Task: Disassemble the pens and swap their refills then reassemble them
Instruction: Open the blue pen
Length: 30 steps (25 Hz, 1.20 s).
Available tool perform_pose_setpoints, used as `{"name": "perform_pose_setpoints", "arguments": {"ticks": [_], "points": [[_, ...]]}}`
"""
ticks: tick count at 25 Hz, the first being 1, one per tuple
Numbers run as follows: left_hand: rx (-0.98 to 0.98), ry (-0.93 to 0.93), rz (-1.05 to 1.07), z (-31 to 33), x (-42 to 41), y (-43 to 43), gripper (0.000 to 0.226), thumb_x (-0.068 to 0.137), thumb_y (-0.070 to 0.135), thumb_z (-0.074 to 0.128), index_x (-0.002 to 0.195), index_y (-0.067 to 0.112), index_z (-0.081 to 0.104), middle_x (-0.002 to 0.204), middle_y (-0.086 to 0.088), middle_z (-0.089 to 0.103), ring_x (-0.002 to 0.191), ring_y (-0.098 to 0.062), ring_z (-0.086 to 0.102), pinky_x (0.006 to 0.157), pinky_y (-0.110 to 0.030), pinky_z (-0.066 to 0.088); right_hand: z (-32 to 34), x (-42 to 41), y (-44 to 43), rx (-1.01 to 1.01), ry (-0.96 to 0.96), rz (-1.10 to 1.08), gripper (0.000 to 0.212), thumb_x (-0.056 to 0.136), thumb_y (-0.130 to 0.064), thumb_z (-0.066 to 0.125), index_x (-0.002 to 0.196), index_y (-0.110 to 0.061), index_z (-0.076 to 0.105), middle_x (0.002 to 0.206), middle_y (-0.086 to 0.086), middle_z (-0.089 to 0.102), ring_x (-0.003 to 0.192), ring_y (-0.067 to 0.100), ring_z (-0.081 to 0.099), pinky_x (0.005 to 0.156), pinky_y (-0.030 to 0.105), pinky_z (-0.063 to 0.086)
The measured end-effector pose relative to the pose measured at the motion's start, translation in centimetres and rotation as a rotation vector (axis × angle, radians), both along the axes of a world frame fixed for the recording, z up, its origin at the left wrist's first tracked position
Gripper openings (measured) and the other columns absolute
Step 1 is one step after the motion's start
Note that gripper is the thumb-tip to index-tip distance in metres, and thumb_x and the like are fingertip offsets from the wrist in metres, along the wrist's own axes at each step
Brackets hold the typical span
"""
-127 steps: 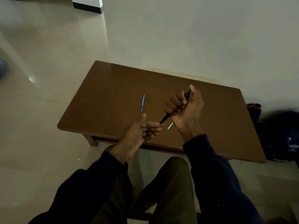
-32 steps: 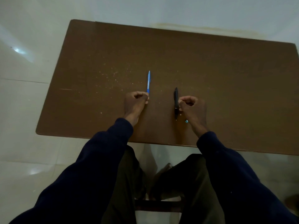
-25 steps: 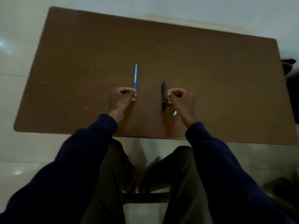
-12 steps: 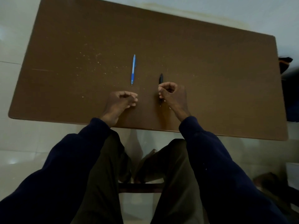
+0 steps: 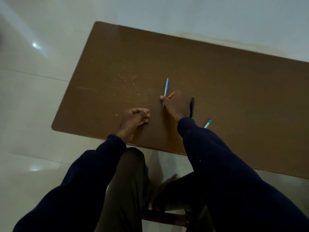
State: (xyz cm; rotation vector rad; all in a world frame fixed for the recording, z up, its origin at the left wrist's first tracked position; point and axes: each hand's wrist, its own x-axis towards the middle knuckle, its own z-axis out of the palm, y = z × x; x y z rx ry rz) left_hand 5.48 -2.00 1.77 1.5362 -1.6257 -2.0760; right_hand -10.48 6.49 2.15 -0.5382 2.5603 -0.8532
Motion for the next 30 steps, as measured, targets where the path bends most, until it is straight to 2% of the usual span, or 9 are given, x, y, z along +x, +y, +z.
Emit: {"name": "perform_pose_setpoints", "arguments": {"ticks": [4, 6, 11, 16, 20, 22, 24, 27, 30], "points": [[0.002, 0.028, 0.008, 0.1, 0.1, -0.4, 0.015, 0.099, 0.023, 0.063, 0.105, 0.016, 0.074, 0.096, -0.001, 0.079, 0.082, -0.01, 0.071, 0.071, -0.019, 0.053, 0.5, 0.0, 0.0, 0.053, 0.013, 0.07, 0.031, 0.092, -0.026, 0.069, 0.074, -0.002, 0.073, 0.067, 0.01, 0.07, 0.061, 0.026, 0.067, 0.056, 0.037, 0.054], [0.001, 0.05, 0.009, 0.5, -0.2, -0.2, 0.015, 0.098, 0.024, 0.064, 0.106, 0.016, 0.074, 0.098, -0.001, 0.079, 0.086, -0.012, 0.072, 0.073, -0.02, 0.055, 0.5, 0.4, 0.7, -0.01, -0.066, 0.068, 0.025, 0.094, -0.023, 0.069, 0.081, -0.003, 0.075, 0.075, 0.011, 0.073, 0.069, 0.026, 0.071, 0.062, 0.037, 0.059], [0.035, 0.151, -0.012, 1.8, -1.1, 1.5, 0.021, 0.094, 0.028, 0.069, 0.112, 0.019, 0.075, 0.102, 0.006, 0.079, 0.099, -0.011, 0.073, 0.08, -0.022, 0.054, 1.5, 3.7, 5.8, -0.306, -0.226, 0.004, 0.013, 0.094, -0.028, 0.072, 0.081, -0.027, 0.073, 0.076, -0.007, 0.074, 0.071, 0.009, 0.072, 0.066, 0.025, 0.061], [-0.006, 0.279, -0.149, 2.7, -1.5, 4.7, 0.027, 0.09, 0.033, 0.074, 0.113, 0.019, 0.077, 0.109, 0.003, 0.078, 0.11, -0.019, 0.071, 0.098, -0.036, 0.056, 3.1, 7.0, 11.2, -0.389, -0.265, -0.002, 0.011, 0.092, -0.032, 0.075, 0.082, -0.037, 0.075, 0.082, -0.023, 0.075, 0.075, -0.001, 0.071, 0.062, 0.012, 0.054], [-0.068, 0.31, -0.303, 3.9, -0.8, 7.0, 0.023, 0.085, 0.041, 0.076, 0.104, 0.027, 0.079, 0.106, 0.007, 0.079, 0.107, -0.011, 0.072, 0.101, -0.041, 0.054, 4.5, 8.2, 13.8, -0.44, -0.265, 0.07, 0.013, 0.094, -0.027, 0.073, 0.09, -0.039, 0.074, 0.083, -0.027, 0.074, 0.082, -0.003, 0.071, 0.068, 0.013, 0.055], [-0.059, 0.298, -0.309, 4.6, -0.3, 7.7, 0.024, 0.085, 0.041, 0.077, 0.102, 0.025, 0.08, 0.106, 0.007, 0.079, 0.109, -0.014, 0.071, 0.103, -0.044, 0.051, 4.9, 8.5, 14.8, -0.418, -0.244, 0.096, 0.008, 0.095, -0.025, 0.072, 0.093, -0.033, 0.075, 0.083, -0.023, 0.074, 0.083, -0.005, 0.07, 0.068, 0.01, 0.053], [-0.073, 0.302, -0.298, 5.2, 0.4, 8.4, 0.028, 0.083, 0.039, 0.078, 0.103, 0.02, 0.08, 0.105, 0.006, 0.079, 0.108, -0.015, 0.071, 0.099, -0.038, 0.053, 5.6, 8.4, 15.6, -0.413, -0.192, 0.054, 0.006, 0.094, -0.025, 0.072, 0.094, -0.03, 0.074, 0.088, -0.017, 0.073, 0.083, -0.004, 0.069, 0.068, 0.01, 0.052], [-0.129, 0.311, -0.323, 6.0, 1.3, 9.2, 0.021, 0.087, 0.025, 0.078, 0.105, 0.015, 0.08, 0.099, 0.006, 0.079, 0.094, -0.006, 0.073, 0.077, -0.017, 0.056, 7.2, 7.5, 16.1, -0.51, -0.079, -0.031, 0.008, 0.095, -0.023, 0.072, 0.096, -0.031, 0.071, 0.091, -0.014, 0.073, 0.084, 0.0, 0.07, 0.073, 0.019, 0.059], [-0.2, 0.315, -0.353, 6.7, 2.1, 9.9, 0.019, 0.088, 0.018, 0.078, 0.106, 0.012, 0.08, 0.099, 0.002, 0.08, 0.093, -0.012, 0.075, 0.078, -0.02, 0.059, 9.0, 6.8, 15.9, -0.582, -0.05, 0.008, 0.009, 0.094, -0.024, 0.073, 0.1, -0.031, 0.073, 0.093, -0.012, 0.075, 0.085, 0.004, 0.073, 0.075, 0.021, 0.06]]}}
